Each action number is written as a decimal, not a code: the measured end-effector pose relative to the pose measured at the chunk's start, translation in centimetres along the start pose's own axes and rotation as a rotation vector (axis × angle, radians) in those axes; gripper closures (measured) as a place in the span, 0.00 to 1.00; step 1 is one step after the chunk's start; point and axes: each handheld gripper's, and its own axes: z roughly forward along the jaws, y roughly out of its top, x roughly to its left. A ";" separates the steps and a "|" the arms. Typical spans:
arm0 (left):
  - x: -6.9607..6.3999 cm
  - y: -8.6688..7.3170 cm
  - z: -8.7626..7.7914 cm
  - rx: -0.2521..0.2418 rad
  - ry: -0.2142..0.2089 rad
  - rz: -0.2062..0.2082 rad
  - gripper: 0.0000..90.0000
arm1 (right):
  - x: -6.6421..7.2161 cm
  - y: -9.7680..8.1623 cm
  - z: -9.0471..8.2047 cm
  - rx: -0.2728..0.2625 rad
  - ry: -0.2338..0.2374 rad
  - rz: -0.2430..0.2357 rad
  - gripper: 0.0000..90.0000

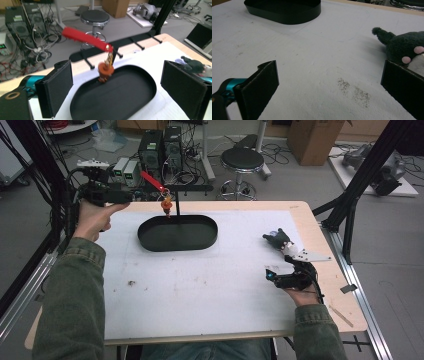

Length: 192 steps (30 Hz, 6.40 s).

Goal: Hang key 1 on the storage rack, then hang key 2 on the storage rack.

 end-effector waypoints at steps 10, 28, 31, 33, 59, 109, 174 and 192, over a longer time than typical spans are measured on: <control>0.3 -2.1 -0.9 0.032 0.018 0.005 0.12 | 0.0 0.0 0.1 0.004 0.005 0.003 0.01; 0.6 -7.4 -1.5 0.082 0.012 -0.028 0.12 | 0.0 0.0 0.1 0.005 0.003 -0.004 0.01; 0.7 -8.2 -1.7 0.081 0.011 -0.036 0.11 | 0.0 0.0 0.2 0.011 0.005 -0.002 0.01; 0.8 -8.8 -2.0 0.081 0.005 -0.044 0.11 | 0.1 0.0 0.1 0.012 0.006 0.000 0.01; 2.5 -15.2 -5.0 0.051 -0.027 -0.131 0.03 | 0.1 -0.1 0.2 0.020 0.006 -0.003 0.01; 1.4 -24.4 -6.9 0.167 -0.115 -0.058 0.03 | -7.7 4.5 3.2 0.232 -0.164 0.087 0.01; 1.6 -24.7 -7.1 0.160 -0.095 -0.007 0.03 | -1.6 13.8 2.8 0.391 0.028 -0.045 0.53; 1.7 -24.7 -7.0 0.165 -0.101 -0.010 0.03 | 1.8 16.7 5.3 0.385 0.087 -0.074 0.53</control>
